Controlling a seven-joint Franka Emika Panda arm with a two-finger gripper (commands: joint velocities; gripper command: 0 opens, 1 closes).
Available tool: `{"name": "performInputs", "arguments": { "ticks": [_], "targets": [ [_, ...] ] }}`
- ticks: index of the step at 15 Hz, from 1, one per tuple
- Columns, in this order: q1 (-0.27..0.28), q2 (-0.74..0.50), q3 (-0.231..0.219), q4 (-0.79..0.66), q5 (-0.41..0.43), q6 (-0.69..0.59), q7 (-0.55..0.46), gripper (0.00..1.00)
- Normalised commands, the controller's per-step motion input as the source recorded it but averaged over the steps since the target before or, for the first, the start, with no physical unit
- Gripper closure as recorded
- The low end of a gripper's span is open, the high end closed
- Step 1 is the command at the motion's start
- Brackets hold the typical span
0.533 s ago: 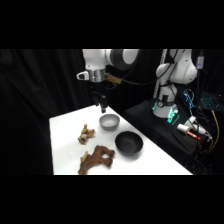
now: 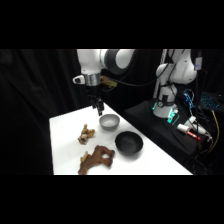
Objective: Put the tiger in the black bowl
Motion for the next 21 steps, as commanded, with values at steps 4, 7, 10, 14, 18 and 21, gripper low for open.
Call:
{"name": "performInputs", "arguments": {
  "ticks": [4, 7, 10, 14, 18, 21],
  "targets": [
    [-0.139, 0.42, 0.073, 0.53, 0.204, 0.02, -0.54, 0.0],
    [-0.197, 0.38, 0.11, 0.49, 0.125, 0.01, -0.61, 0.0],
    [-0.218, 0.34, 0.129, 0.44, 0.083, 0.01, -0.59, 0.0],
    [-0.207, 0.33, 0.155, 0.4, 0.095, 0.03, -0.5, 0.0],
    [-0.149, 0.34, 0.151, 0.32, 0.11, 0.1, -0.4, 0.0],
    [-0.117, 0.33, 0.13, 0.26, 0.087, 0.15, -0.33, 0.0]
  ]
}}
